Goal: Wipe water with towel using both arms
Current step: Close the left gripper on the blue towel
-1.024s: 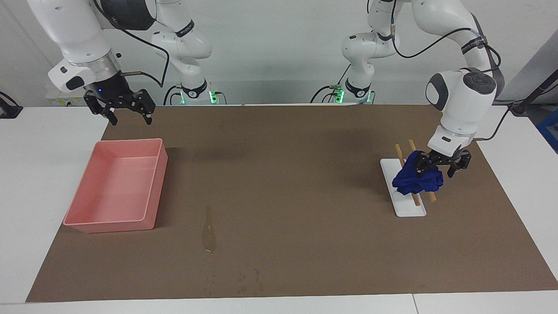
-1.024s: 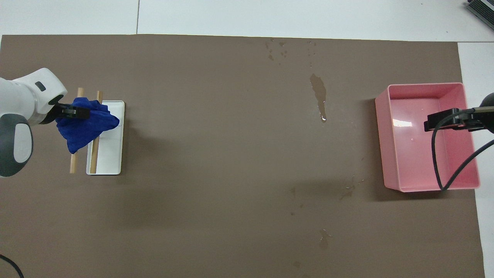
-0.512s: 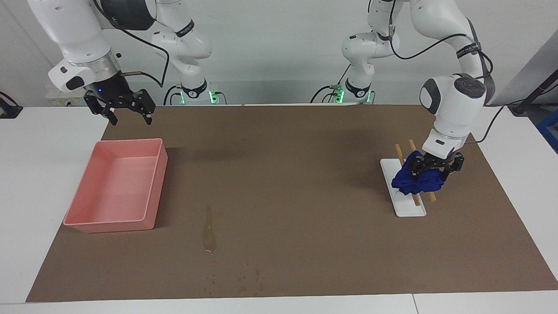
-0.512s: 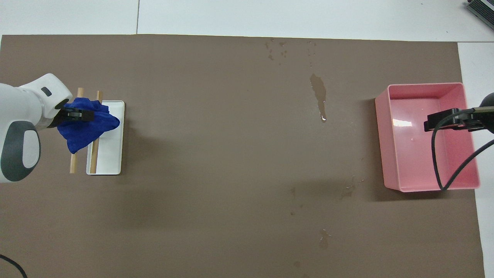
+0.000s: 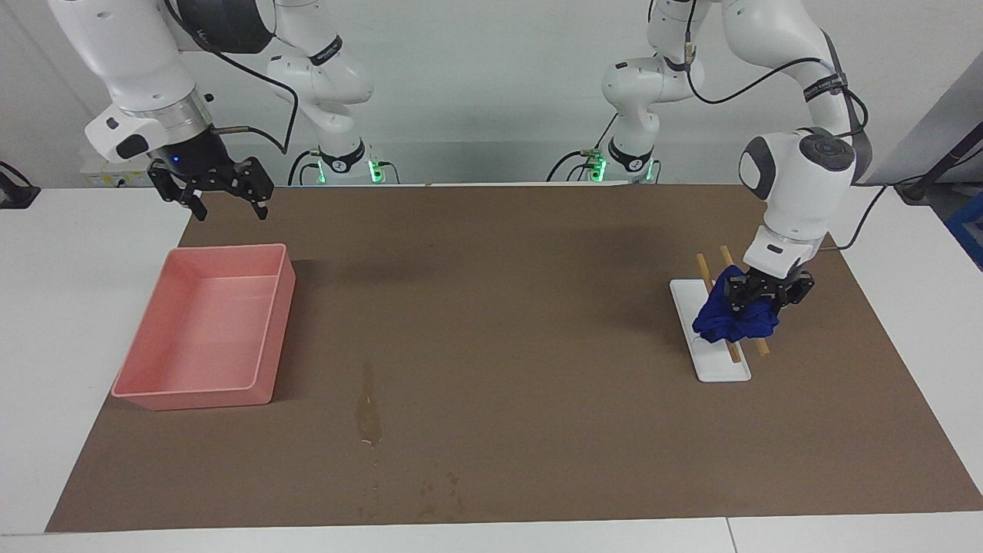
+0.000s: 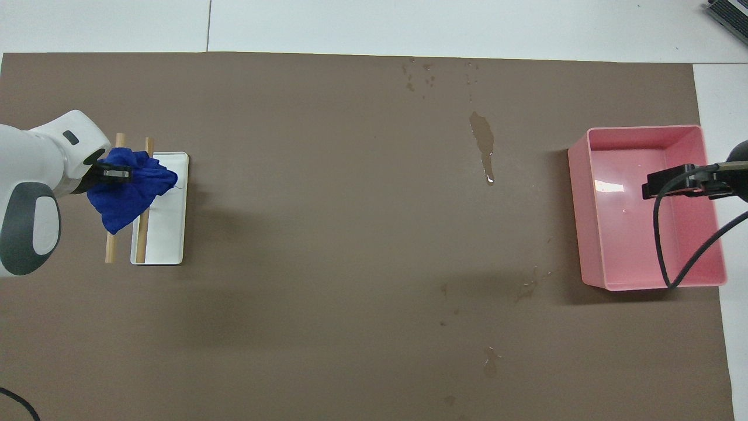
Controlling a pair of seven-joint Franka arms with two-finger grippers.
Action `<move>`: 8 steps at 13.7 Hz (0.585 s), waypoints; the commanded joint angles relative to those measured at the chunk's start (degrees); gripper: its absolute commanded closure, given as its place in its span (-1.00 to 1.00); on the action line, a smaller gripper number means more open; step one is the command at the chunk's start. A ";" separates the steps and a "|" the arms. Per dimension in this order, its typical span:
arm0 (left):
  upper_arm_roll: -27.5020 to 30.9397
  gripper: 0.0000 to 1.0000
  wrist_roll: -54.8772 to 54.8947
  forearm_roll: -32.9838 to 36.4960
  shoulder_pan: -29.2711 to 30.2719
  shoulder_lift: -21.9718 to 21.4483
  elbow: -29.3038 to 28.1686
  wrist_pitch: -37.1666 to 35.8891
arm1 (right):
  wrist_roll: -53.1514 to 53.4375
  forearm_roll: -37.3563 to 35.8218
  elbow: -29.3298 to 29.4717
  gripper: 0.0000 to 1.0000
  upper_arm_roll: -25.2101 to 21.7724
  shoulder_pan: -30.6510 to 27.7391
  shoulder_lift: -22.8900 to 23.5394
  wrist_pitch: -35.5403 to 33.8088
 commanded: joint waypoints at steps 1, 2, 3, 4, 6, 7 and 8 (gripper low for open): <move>0.24 1.00 -0.58 0.81 0.55 -0.30 1.40 -4.21 | -1.44 -0.52 -1.33 -1.00 0.43 -0.68 -1.24 -0.12; 0.24 1.00 -0.84 0.55 0.20 -0.03 2.71 -5.87 | -1.36 -0.52 -1.33 -1.00 0.43 -0.68 -1.24 -0.12; 0.24 1.00 -1.02 -0.24 0.03 0.14 4.72 -8.59 | -1.36 -0.52 -1.33 -1.00 0.43 -0.68 -1.24 -0.12; 0.24 1.00 -2.67 -1.81 -0.06 0.23 7.00 -11.75 | -1.27 -0.52 -1.33 -1.00 0.43 -0.68 -1.24 -0.12; 0.16 1.00 -10.03 -5.59 -0.24 0.14 9.22 -15.11 | -1.27 -0.43 -1.33 -1.00 0.43 -0.68 -1.24 -0.12; 0.07 1.00 -17.03 -9.00 -0.33 -0.12 9.31 -15.73 | -1.27 -0.34 -1.33 -1.00 0.43 -0.68 -1.24 -0.12; -0.19 1.00 -24.41 -12.34 -0.41 -0.12 9.75 -15.73 | -1.27 -0.34 -1.33 -1.00 0.43 -0.68 -1.24 -0.12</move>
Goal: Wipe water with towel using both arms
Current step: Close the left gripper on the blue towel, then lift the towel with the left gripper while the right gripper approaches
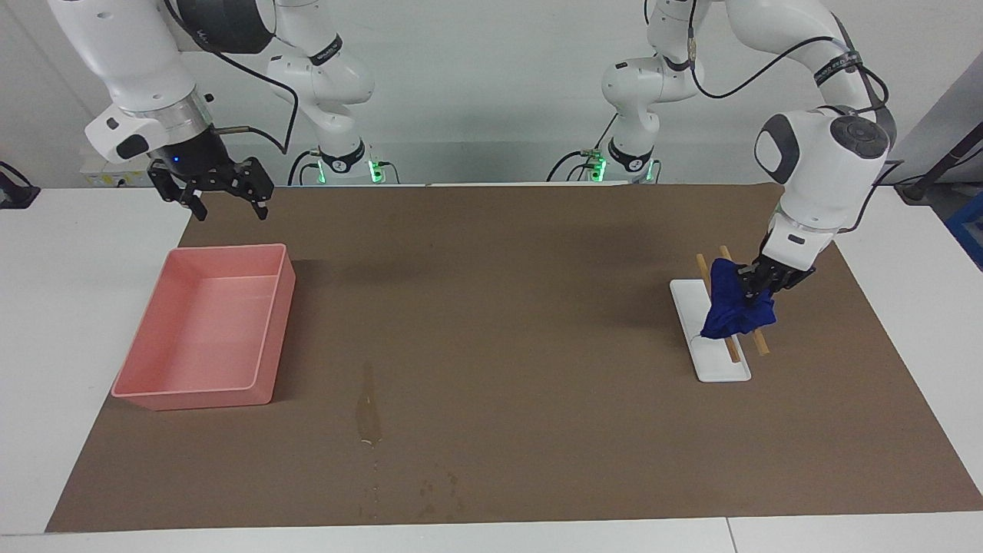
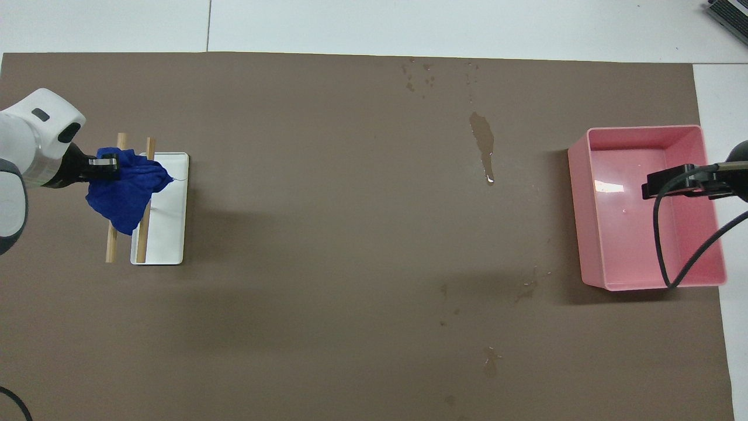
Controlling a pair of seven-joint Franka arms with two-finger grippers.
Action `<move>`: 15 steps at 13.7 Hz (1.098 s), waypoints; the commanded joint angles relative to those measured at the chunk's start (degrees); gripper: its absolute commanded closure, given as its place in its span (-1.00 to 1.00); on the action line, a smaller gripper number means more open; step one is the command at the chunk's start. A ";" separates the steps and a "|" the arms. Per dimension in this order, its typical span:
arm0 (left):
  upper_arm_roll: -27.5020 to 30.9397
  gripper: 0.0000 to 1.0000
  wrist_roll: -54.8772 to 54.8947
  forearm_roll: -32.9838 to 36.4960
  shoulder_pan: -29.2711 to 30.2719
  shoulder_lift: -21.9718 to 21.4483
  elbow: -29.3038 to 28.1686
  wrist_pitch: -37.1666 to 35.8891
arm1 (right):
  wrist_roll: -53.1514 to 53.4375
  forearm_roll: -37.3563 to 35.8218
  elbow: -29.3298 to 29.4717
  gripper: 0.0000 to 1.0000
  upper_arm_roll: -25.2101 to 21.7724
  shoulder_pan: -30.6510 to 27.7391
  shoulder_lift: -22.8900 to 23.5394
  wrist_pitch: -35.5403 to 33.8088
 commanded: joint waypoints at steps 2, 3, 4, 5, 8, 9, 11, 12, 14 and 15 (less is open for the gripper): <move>-0.59 1.00 -22.21 -12.00 -0.82 -0.68 2.03 -2.05 | -1.27 -0.25 -1.32 -1.00 0.43 -0.68 -1.24 -0.12; -0.76 1.00 -28.97 -15.96 -0.99 -1.12 2.03 -1.96 | -1.18 -0.17 -1.32 -1.00 0.43 -0.68 -1.24 -0.12; -1.63 1.00 -35.65 -18.61 -1.61 -1.82 2.03 -1.70 | -1.18 -0.08 -1.32 -1.00 0.43 -0.68 -1.24 -0.12; -2.43 1.00 -42.76 -20.98 -2.13 -2.26 2.03 -1.44 | -1.09 0.09 -1.32 -1.00 0.43 -0.68 -1.24 -0.12; -7.16 1.00 -60.46 -26.26 -2.67 -2.79 1.95 -0.30 | 3.01 1.32 -1.32 -1.00 0.43 -0.59 -1.33 -0.82; -8.75 1.00 -63.46 -28.28 -3.36 -2.79 1.86 1.45 | 5.65 3.42 -1.32 -1.00 0.43 -0.51 -1.24 -0.82; -9.82 1.00 -68.04 -29.61 -7.30 -2.62 1.42 6.36 | 13.01 9.03 -1.32 -1.00 0.43 -0.42 -1.24 -0.39; -9.73 1.00 -71.02 -30.84 -9.85 -2.62 1.24 8.82 | 18.10 11.76 -1.32 -1.00 0.52 -0.33 -1.24 0.05; -9.73 1.00 -78.05 -32.34 -14.16 -2.18 1.15 14.18 | 26.56 15.64 -2.02 -1.00 0.96 0.72 -1.24 2.50; -9.73 1.00 -82.26 -32.78 -16.27 -1.92 1.15 17.26 | 29.64 17.05 -2.37 -1.00 0.96 2.29 -1.24 4.26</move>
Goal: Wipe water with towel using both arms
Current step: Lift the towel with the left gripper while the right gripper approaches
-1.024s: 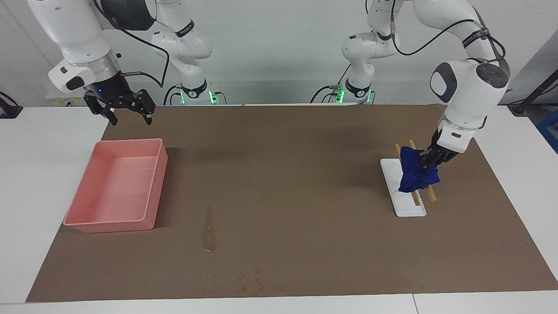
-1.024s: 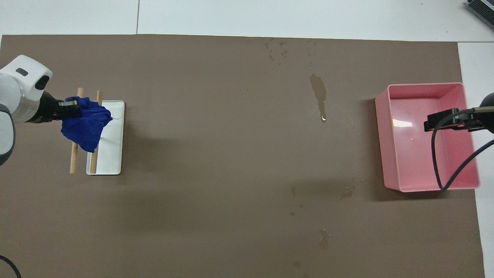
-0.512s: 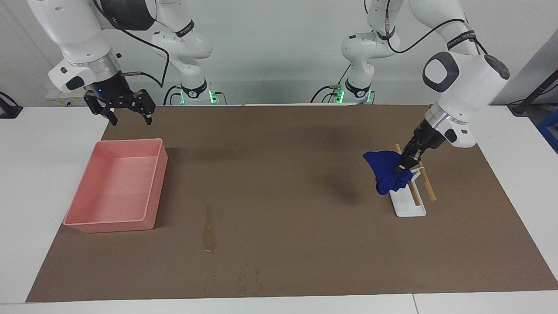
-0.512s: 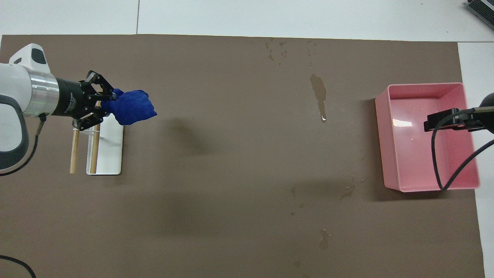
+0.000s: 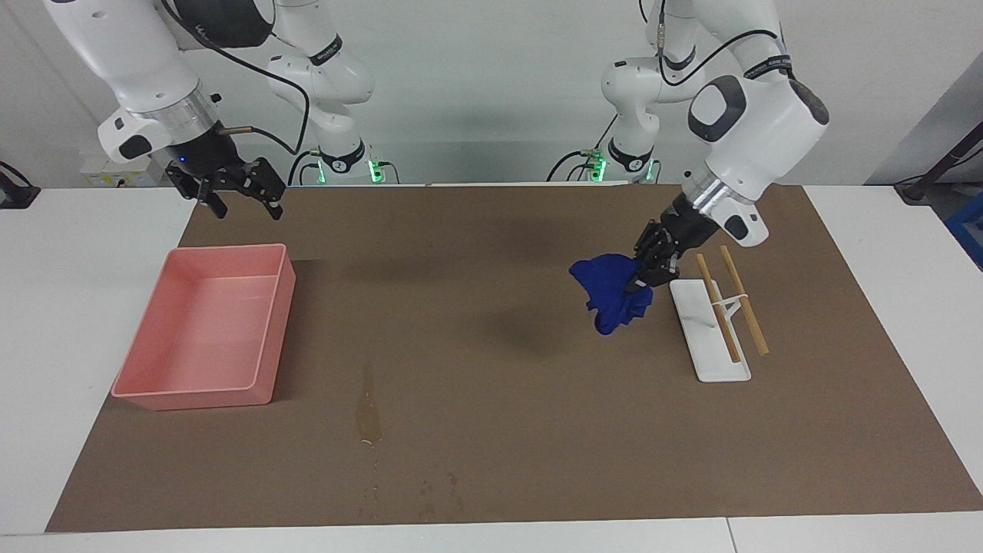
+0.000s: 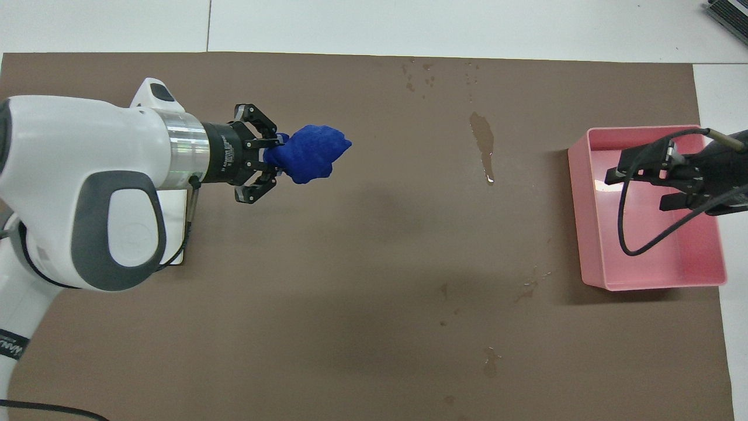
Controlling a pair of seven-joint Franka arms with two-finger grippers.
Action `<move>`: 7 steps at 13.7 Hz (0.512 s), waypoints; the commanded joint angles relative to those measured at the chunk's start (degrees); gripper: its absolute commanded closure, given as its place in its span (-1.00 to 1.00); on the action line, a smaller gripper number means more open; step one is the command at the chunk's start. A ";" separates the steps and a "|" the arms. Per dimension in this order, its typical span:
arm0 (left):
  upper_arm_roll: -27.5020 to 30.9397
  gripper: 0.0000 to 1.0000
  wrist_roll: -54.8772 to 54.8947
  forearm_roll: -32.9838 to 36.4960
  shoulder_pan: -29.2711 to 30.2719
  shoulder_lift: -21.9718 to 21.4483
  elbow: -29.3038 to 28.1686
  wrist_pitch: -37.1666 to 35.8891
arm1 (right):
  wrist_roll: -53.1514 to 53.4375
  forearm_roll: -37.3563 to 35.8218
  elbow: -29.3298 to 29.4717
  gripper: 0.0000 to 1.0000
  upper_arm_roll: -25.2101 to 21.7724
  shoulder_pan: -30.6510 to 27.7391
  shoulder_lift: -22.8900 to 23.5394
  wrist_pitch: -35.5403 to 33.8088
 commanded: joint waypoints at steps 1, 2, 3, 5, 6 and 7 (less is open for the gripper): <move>0.91 1.00 -10.12 -2.09 -6.20 0.07 -1.08 8.74 | 10.26 4.34 -2.46 -1.00 0.34 2.30 -1.20 4.91; 0.91 1.00 -13.64 -2.09 -8.58 0.16 -1.60 12.95 | 14.74 6.61 -2.90 -1.00 0.34 3.35 -1.11 7.01; 0.91 1.00 -16.29 -2.09 -10.69 0.25 -1.96 16.56 | 18.70 9.16 -3.69 -1.00 0.34 4.06 -1.11 9.64; 0.91 1.00 -19.47 -2.09 -14.21 0.77 -1.96 20.98 | 26.78 14.35 -5.10 -1.00 0.43 4.24 -1.11 15.88; 0.91 1.00 -19.83 -2.09 -15.88 0.95 -1.96 22.56 | 29.17 16.02 -5.62 -1.00 0.95 4.42 -1.03 18.35; 0.91 1.00 -19.92 -2.09 -17.37 1.04 -1.96 24.49 | 31.02 16.91 -6.15 -1.00 1.05 5.64 -0.85 20.46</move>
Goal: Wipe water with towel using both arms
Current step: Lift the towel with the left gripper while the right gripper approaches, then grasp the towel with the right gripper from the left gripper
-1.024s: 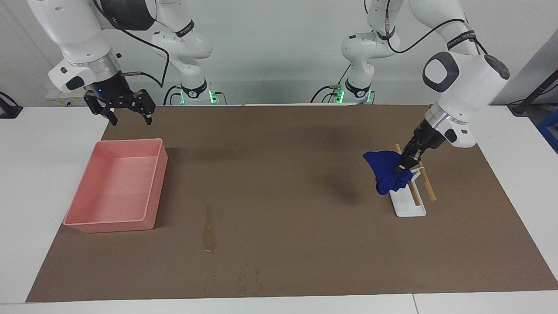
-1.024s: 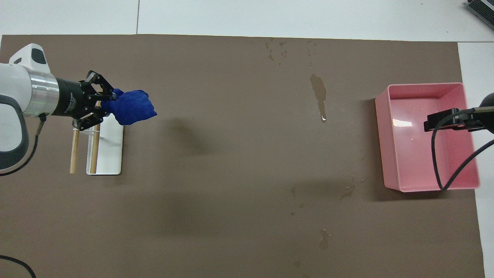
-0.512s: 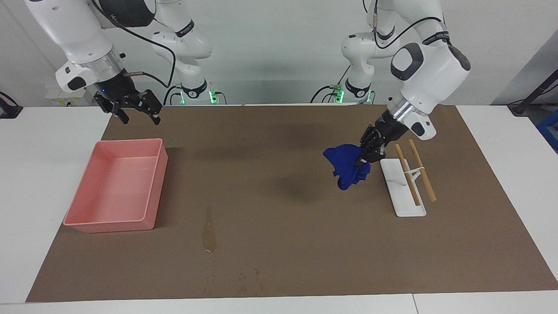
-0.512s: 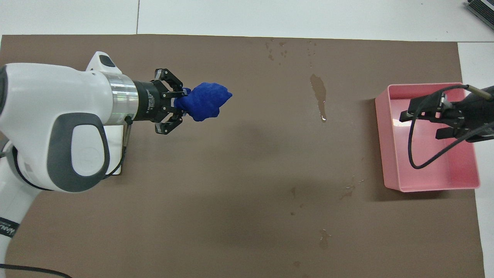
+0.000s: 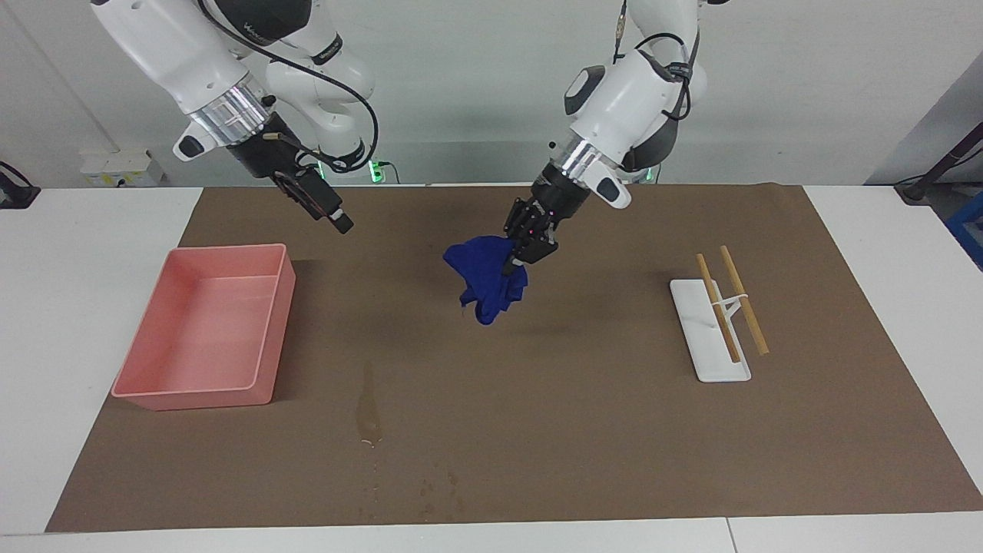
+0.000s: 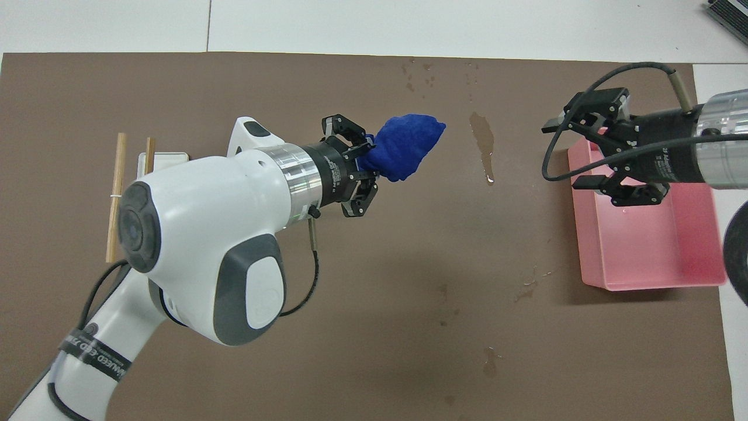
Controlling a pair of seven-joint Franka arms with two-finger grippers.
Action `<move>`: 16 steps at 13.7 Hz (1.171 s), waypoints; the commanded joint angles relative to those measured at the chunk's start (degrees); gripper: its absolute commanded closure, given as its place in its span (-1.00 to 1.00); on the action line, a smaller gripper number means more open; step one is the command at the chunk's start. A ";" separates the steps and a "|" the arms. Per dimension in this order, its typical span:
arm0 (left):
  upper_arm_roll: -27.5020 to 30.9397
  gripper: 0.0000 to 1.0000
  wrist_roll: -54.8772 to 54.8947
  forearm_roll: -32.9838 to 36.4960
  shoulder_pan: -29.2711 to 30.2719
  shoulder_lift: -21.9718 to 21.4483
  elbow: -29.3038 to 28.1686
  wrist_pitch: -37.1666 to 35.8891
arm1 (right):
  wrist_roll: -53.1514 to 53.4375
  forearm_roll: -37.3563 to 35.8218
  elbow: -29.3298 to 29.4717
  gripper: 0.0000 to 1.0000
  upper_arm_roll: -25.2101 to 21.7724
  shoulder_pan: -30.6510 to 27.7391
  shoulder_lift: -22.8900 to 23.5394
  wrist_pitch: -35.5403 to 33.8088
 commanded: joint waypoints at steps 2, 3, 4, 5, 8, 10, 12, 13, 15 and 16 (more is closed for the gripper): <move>0.99 1.00 -0.86 -1.49 -5.65 -0.13 -0.51 7.74 | 10.74 6.57 -2.75 -1.00 0.49 1.77 -0.18 10.32; 0.99 1.00 -0.86 -1.49 -6.61 0.31 -0.51 10.28 | 13.48 7.81 -3.01 -1.00 0.49 3.34 0.43 13.83; 0.99 1.00 -0.78 -1.49 -7.84 1.01 -0.51 13.70 | 15.77 7.91 -3.10 -1.00 0.49 4.75 0.87 16.48; 1.08 1.00 -0.60 -1.49 -8.98 1.19 -0.51 16.43 | 18.75 8.00 -3.10 -1.00 0.49 5.89 1.57 18.51; 1.08 1.00 -0.08 -1.31 -10.57 1.28 -0.42 19.62 | 20.71 8.09 -3.98 -1.00 0.49 6.87 1.75 19.40; 1.08 1.00 0.19 -1.31 -10.67 1.72 -0.42 21.29 | 20.80 8.17 -4.77 -1.00 0.49 6.96 1.67 19.32; 0.99 1.00 0.28 -1.14 -10.84 1.72 -0.24 22.69 | 20.89 8.17 -5.38 -1.00 0.49 7.66 1.49 19.58; 0.99 1.00 0.28 -1.14 -11.36 1.72 -0.16 23.40 | 21.84 8.26 -5.47 -1.00 0.49 7.75 1.49 19.67; 0.99 1.00 0.28 -1.05 -11.89 1.72 -0.15 23.84 | 25.01 10.37 -5.47 -1.00 0.49 8.27 1.49 20.46; 0.99 1.00 0.36 -1.13 -12.77 1.72 -0.42 23.84 | 24.93 10.37 -5.65 -1.00 0.49 9.23 1.40 20.63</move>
